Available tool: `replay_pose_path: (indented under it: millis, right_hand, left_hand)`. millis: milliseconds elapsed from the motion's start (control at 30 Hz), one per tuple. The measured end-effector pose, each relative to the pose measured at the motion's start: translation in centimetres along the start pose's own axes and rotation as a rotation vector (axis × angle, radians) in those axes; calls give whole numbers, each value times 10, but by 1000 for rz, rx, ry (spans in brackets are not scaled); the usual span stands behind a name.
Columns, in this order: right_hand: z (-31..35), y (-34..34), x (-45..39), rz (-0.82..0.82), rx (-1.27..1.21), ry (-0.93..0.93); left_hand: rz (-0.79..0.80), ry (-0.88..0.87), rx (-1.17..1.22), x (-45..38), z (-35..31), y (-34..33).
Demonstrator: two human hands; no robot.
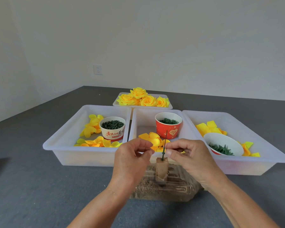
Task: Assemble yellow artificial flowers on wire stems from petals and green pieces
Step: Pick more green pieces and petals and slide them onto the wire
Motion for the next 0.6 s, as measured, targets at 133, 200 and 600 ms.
replay_pose_path:
  millis: [133,200,600]
  right_hand:
    - [0,-5,0,-30,29,26]
    - [-2,-6,1,-32,76,35]
    - [-3,-9,4,-42,160,104]
  left_hand:
    - [3,11,9,1,1,2]
    - [2,14,9,1,2,2]
    - [31,20,-39,4,5,-4]
Point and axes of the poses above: each hand's wrist, its own x-axis away from the middle knuckle, its own y-axis out of the back of the hand, z = x × y, the point moved 4 cm from there along -x, towards the middle knuckle, and after that the axes turned 6 degrees about y, right-handed, at the moved point
